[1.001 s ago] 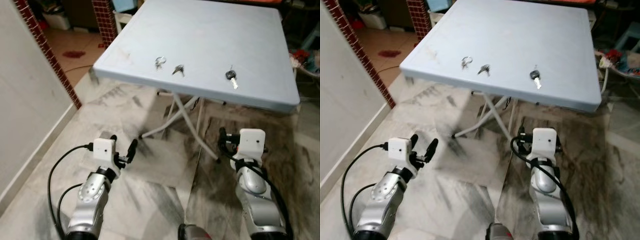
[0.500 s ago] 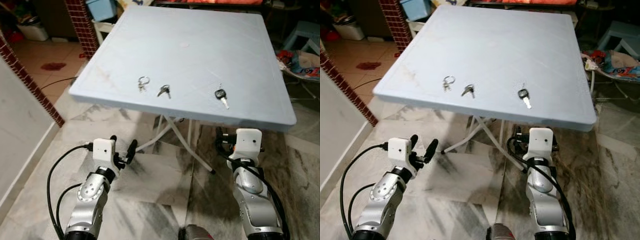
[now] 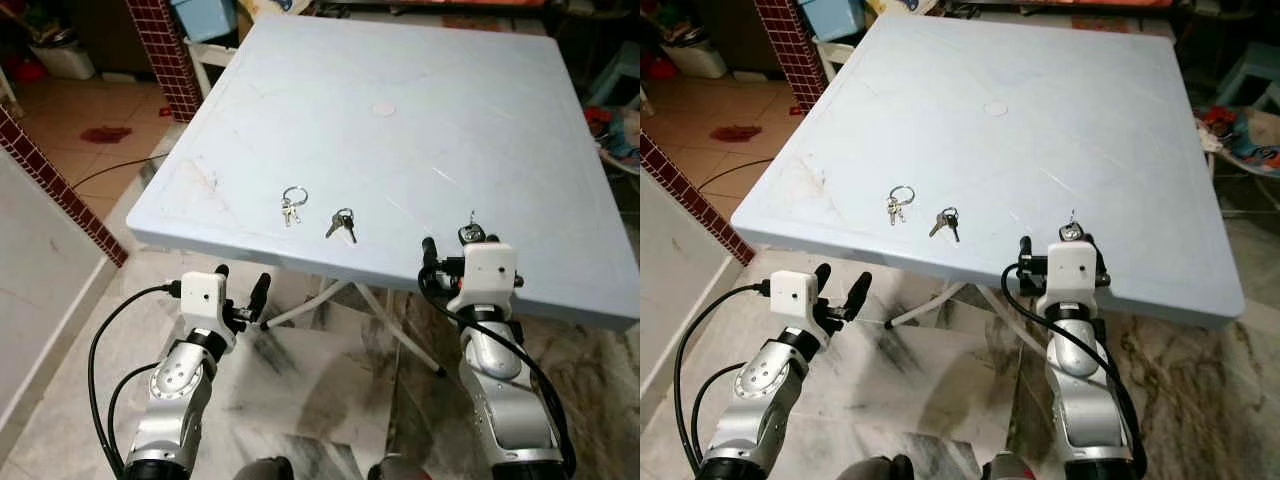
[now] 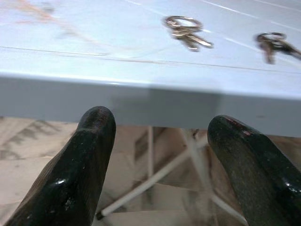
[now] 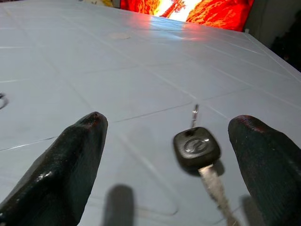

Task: Hang keys on a hook

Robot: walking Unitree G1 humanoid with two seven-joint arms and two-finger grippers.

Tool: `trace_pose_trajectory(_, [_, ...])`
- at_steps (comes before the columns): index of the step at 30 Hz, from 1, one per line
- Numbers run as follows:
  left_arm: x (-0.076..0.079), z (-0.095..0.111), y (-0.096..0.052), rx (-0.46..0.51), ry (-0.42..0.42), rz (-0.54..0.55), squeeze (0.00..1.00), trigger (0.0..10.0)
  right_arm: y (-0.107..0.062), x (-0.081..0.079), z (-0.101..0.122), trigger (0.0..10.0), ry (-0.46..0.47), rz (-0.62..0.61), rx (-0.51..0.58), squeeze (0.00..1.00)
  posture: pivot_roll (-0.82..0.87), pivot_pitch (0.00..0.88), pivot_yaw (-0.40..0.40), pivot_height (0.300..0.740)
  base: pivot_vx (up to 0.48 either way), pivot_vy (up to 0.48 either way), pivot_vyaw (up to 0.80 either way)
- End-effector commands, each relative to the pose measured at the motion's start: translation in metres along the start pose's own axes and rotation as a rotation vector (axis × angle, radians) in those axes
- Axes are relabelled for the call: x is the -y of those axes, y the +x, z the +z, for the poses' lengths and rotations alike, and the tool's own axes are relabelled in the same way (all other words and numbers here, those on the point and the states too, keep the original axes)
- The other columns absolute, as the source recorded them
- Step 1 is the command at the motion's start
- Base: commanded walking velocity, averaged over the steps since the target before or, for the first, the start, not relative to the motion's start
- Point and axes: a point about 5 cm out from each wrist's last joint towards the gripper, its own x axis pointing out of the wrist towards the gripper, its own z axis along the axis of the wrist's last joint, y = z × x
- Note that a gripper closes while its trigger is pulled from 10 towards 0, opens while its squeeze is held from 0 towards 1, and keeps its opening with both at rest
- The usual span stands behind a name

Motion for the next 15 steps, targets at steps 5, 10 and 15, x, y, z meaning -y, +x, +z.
trace_pose_trajectory(5, [0.001,0.004,-0.003,0.002,0.015,-0.023,0.00,10.0,0.001,0.004,0.000,10.0,0.031,-0.053,-0.021,0.00,-0.06,0.180,0.054,0.740,0.000,0.000,0.00])
trace_pose_trajectory(10, [0.004,0.009,-0.003,0.016,0.017,-0.058,0.00,10.0,0.006,0.009,-0.001,10.0,0.044,-0.090,-0.043,0.00,-0.05,0.180,0.066,0.740,0.000,0.000,0.00])
trace_pose_trajectory(15, [0.008,0.015,-0.003,0.030,0.018,-0.104,0.00,10.0,0.015,0.018,-0.001,10.0,0.048,-0.149,-0.048,0.00,-0.04,0.185,0.075,0.740,0.000,0.000,0.00])
